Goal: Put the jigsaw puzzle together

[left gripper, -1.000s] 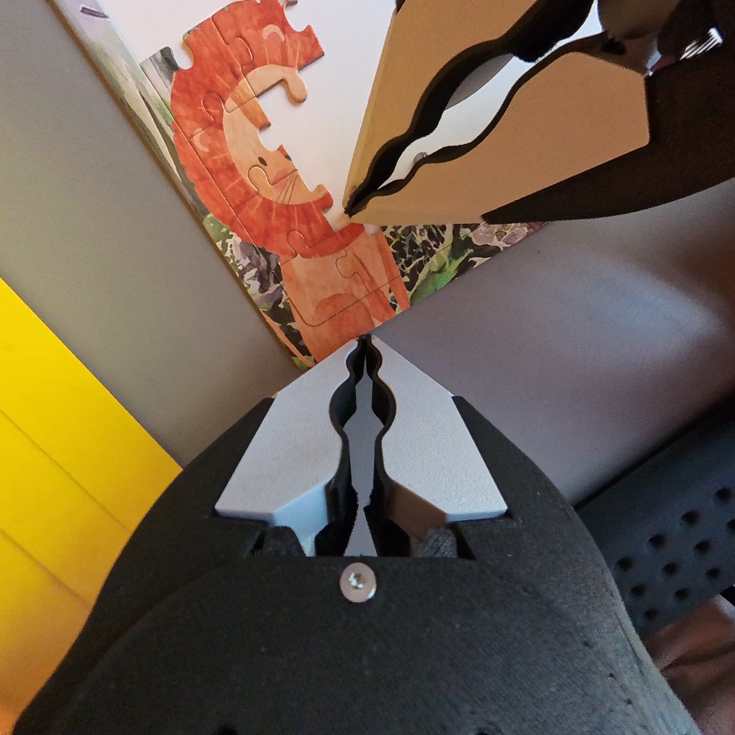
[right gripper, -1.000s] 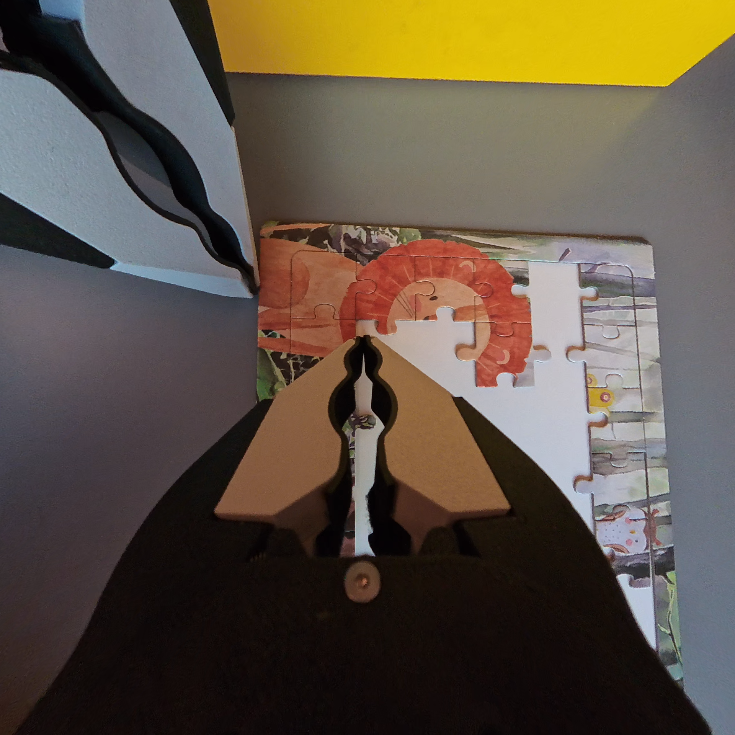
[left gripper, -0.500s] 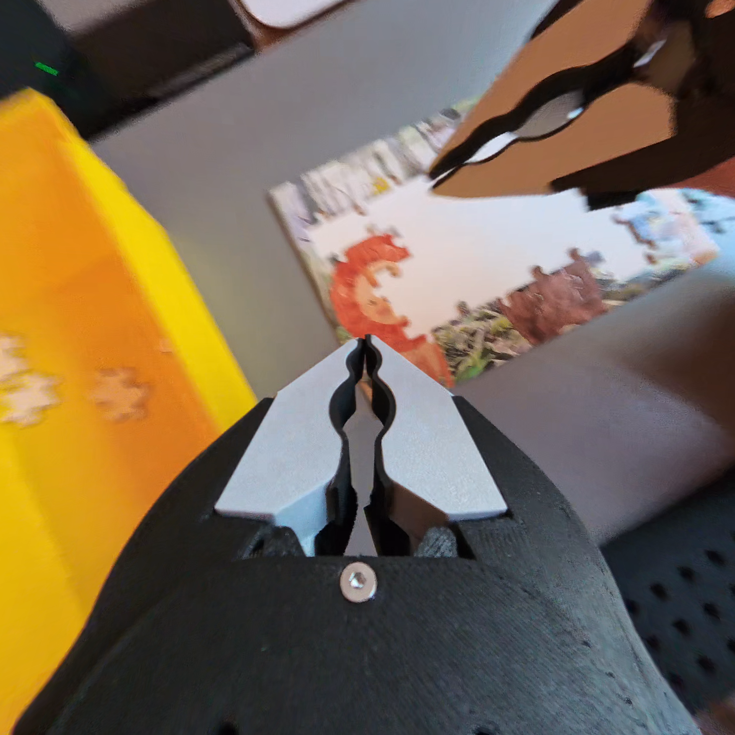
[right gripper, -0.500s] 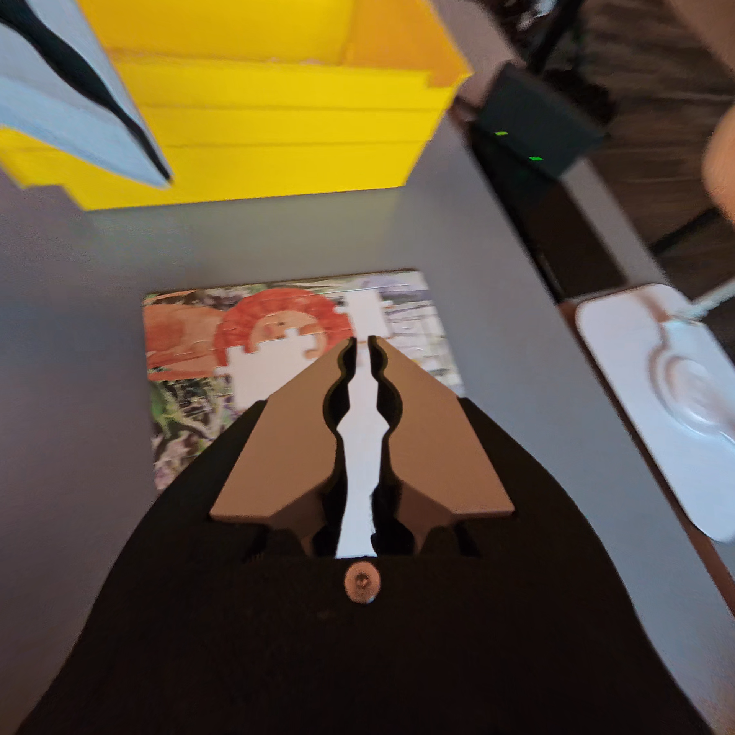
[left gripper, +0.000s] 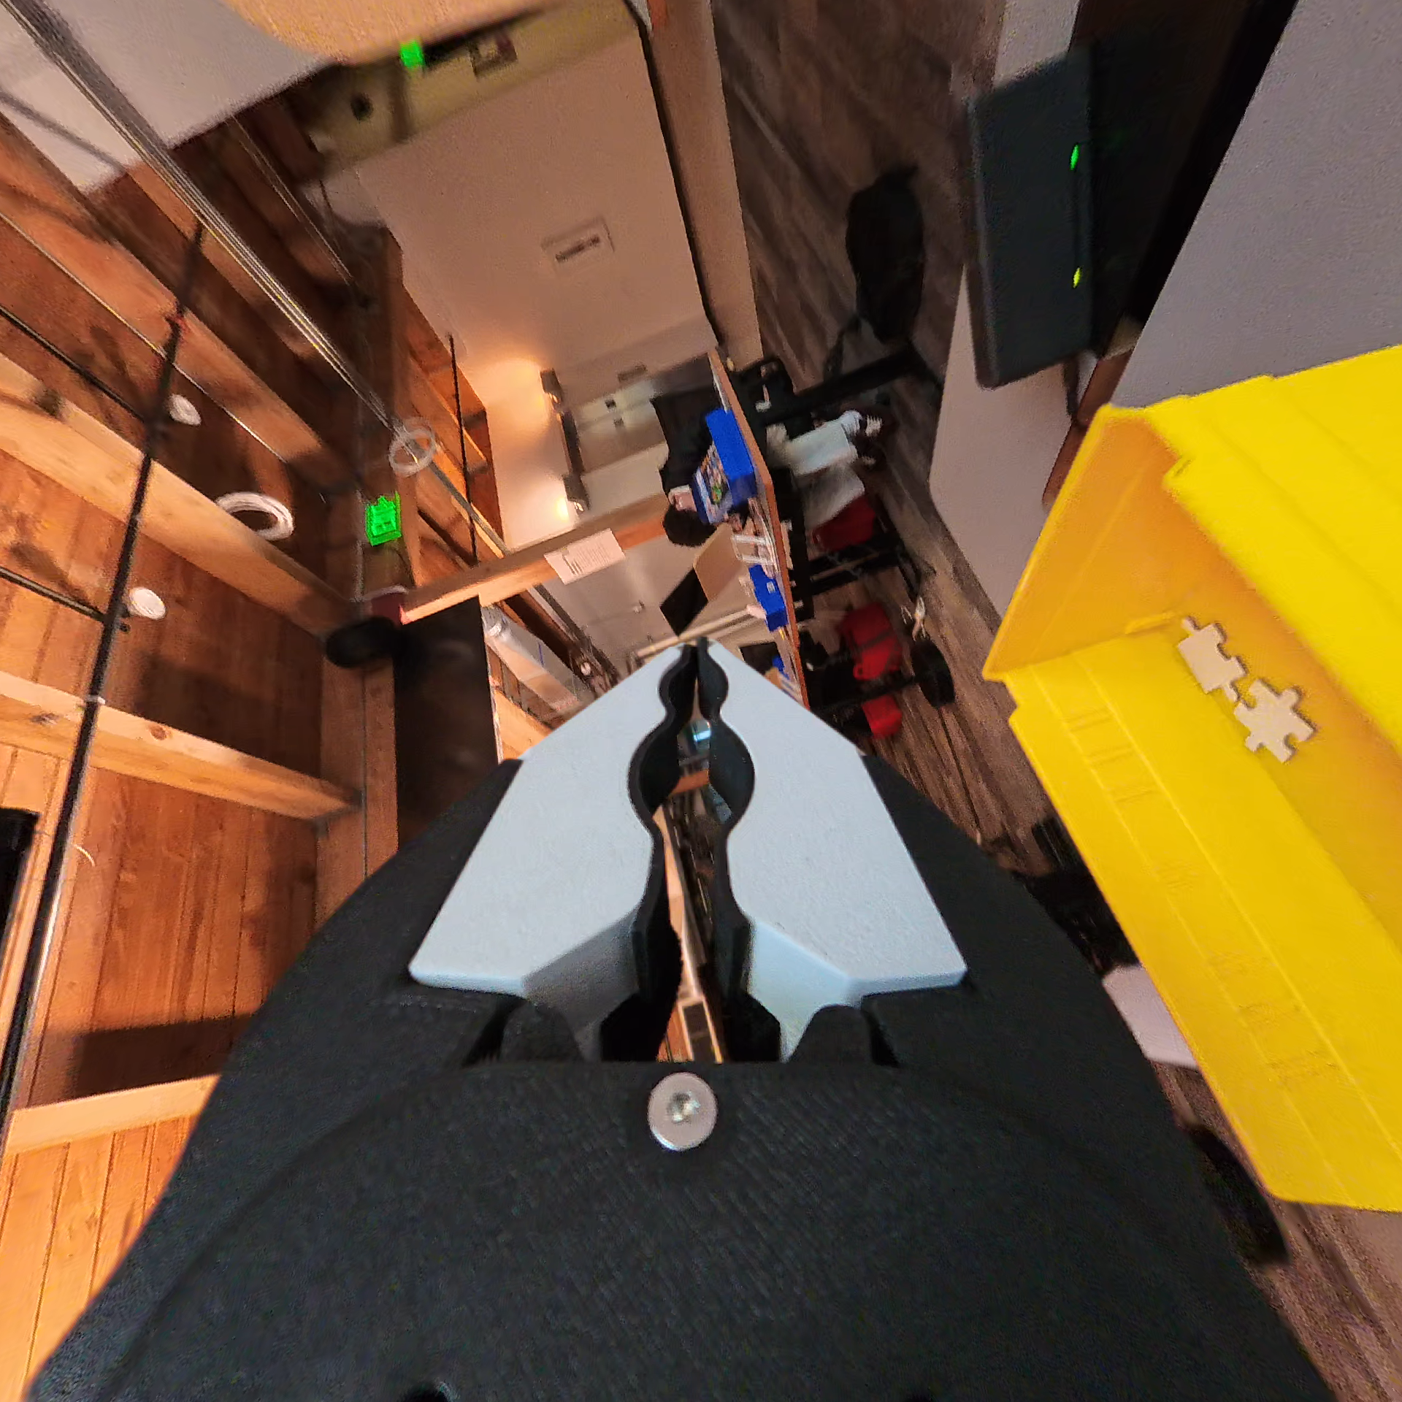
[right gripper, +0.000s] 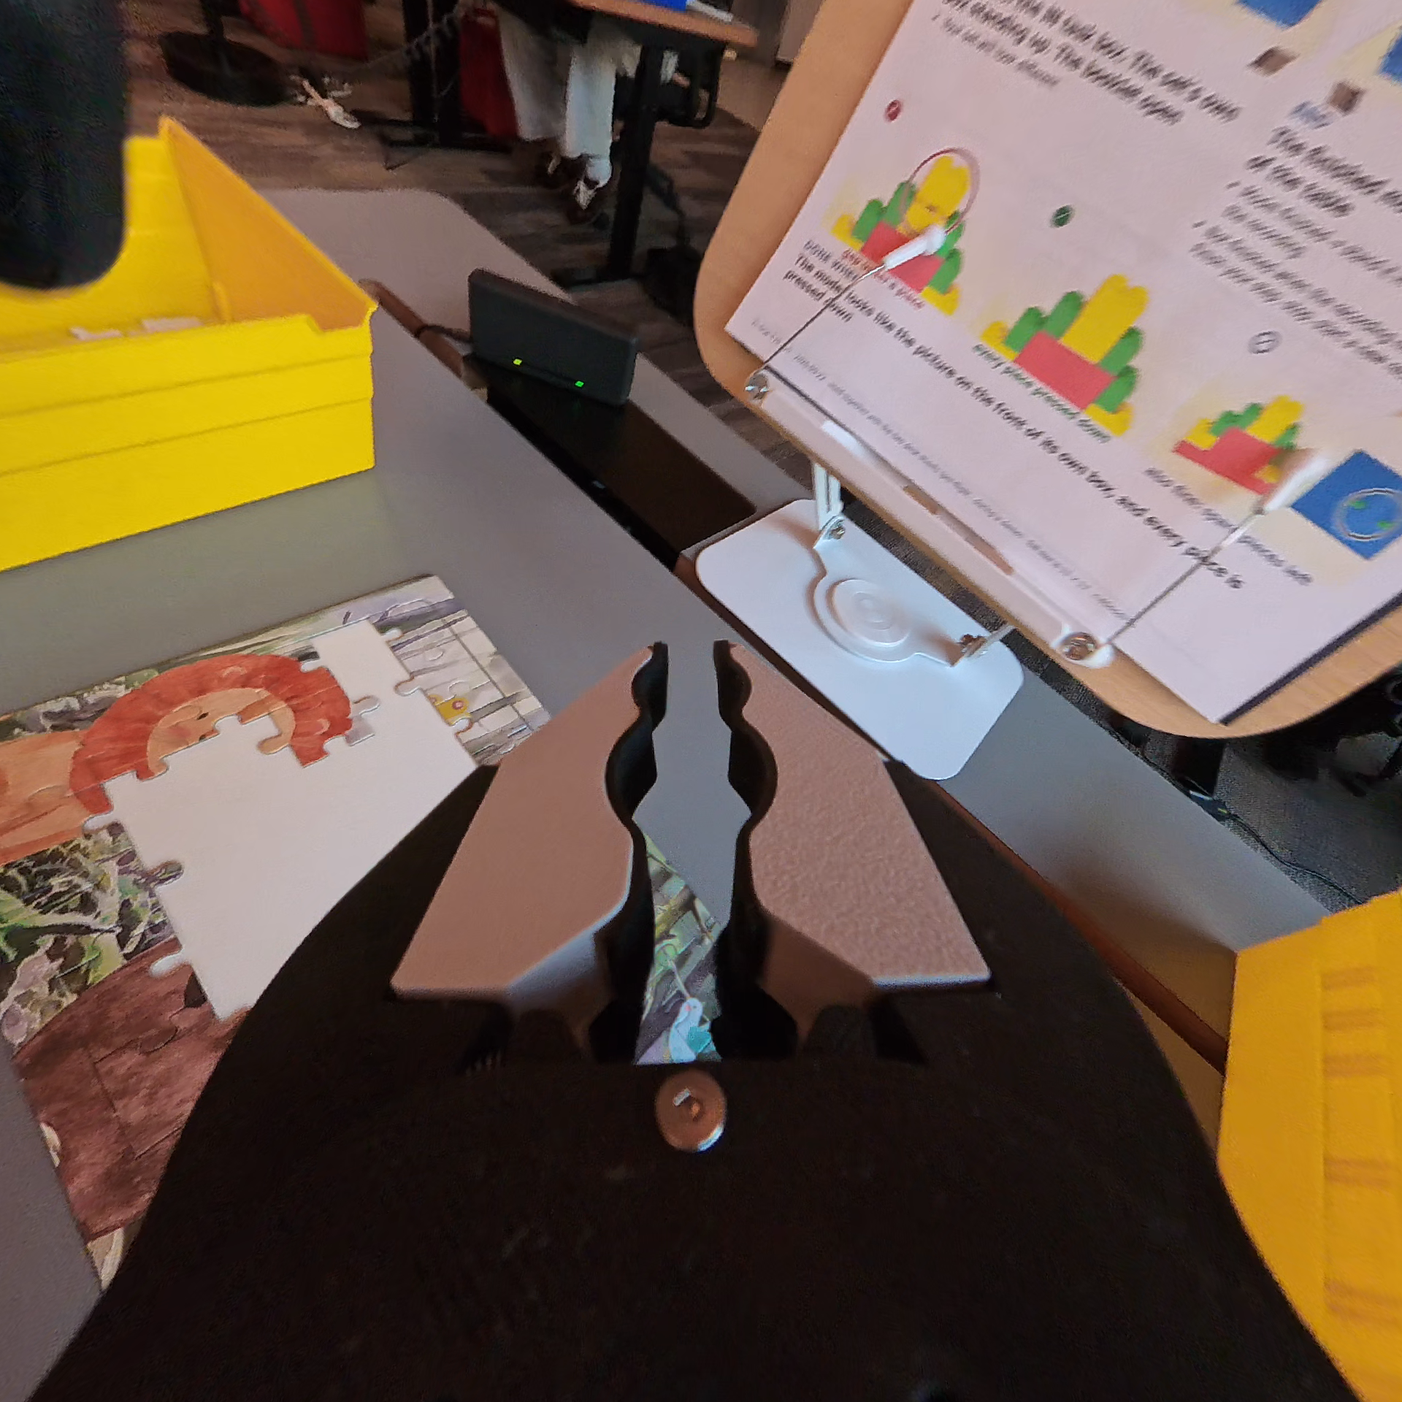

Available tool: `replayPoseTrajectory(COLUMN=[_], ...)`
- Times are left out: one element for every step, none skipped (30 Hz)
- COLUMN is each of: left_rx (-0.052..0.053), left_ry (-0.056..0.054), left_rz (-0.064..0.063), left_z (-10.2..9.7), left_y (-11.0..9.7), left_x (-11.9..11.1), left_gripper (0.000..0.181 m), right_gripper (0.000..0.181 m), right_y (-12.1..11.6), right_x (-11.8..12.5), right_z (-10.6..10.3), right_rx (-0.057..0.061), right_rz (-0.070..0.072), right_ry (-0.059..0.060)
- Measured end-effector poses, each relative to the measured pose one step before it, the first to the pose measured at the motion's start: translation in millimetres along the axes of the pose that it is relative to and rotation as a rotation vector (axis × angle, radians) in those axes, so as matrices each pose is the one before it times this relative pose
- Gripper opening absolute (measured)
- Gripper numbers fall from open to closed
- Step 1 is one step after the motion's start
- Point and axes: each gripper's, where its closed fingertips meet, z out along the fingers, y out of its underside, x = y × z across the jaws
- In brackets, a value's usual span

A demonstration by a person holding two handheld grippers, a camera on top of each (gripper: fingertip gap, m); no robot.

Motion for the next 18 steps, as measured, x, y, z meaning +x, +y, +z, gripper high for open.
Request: replayPoseTrajectory(left_rx=[0.0277,0.0196,0.0067,0.0066,0.0198,0.0326,0.0414,0.0414,0.0378,0.0357,0.0308,0.0263,0.0216,0.0239,0.0265,0.0292,0.0300,0.0261], left_ry=[-0.0090,0.0035,0.0015,-0.0010,-0.0035,-0.0193,-0.0311,-0.0220,-0.0045,0.0298,0.0553,0.0396,0.0133,0.0105,-0.0014,-0.0025,-0.0043,-0.0193], left_rz=[-0.0022,0.0023,0.0024,-0.0005,-0.0072,-0.0266,-0.0557,-0.0902,-0.1324,-0.1634,-0.1704,-0.1598,-0.1387,-0.1127,-0.1022,-0.0891,-0.0750,-0.0682], left_z=[-8.09,-7.68,-5.75,-5.42,-6.40,-9.79,-8.55,-8.61,-8.24,-7.74,-7.22,-6.42,-5.50,-4.86,-4.17,-3.54,-2.95,-1.98], left_y=[-6.92,-5.04,-2.79,-2.21,-2.91,-2.44,-2.11,-1.02,-0.30,-0.75,-1.61,-1.39,-0.97,-1.64,-1.27,-0.84,0.02,2.13], left_x=[0.58,1.91,1.70,0.68,-0.85,-5.71,-9.23,-10.97,-11.50,-8.41,-4.82,-5.77,-7.68,-5.81,-5.57,-4.05,-2.83,-4.25], left_gripper=[0.000,0.000,0.000,0.000,0.000,0.000,0.000,0.000,0.000,0.000,0.000,0.000,0.000,0.000,0.000,0.000,0.000,0.000], right_gripper=[0.013,0.015,0.016,0.019,0.022,0.025,0.026,0.027,0.028,0.030,0.034,0.041,0.053,0.060,0.065,0.069,0.069,0.069], right_y=[-1.82,-1.60,-1.47,-2.03,-3.30,-4.25,-6.21,-7.77,-9.32,-10.23,-10.67,-9.34,-8.11,-9.03,-6.60,-5.36,-3.67,-3.89], right_x=[5.00,4.60,4.93,5.98,6.61,7.08,9.36,9.89,10.07,9.05,7.38,5.25,3.18,5.10,3.12,1.01,-1.26,-3.65], right_z=[-3.30,-3.00,-2.91,-3.87,-4.05,-5.30,-6.67,-7.54,-8.17,-7.56,-7.47,-5.53,-4.47,-6.49,-3.41,-2.38,-1.71,-2.62], right_rx=[0.0099,0.0077,0.0052,0.0058,0.0114,0.0149,0.0198,0.0282,0.0367,0.0430,0.0434,0.0361,0.0312,0.0270,0.0241,0.0148,0.0019,-0.0047], right_rz=[0.0101,0.0057,0.0012,-0.0038,-0.0095,-0.0159,-0.0191,-0.0177,-0.0070,0.0078,0.0182,0.0237,0.0237,0.0301,0.0264,0.0185,0.0113,0.0020], right_ry=[0.0116,0.0109,0.0155,0.0213,0.0322,0.0447,0.0504,0.0512,0.0482,0.0399,0.0258,0.0174,0.0094,0.0196,0.0201,0.0105,0.0030,-0.0056])
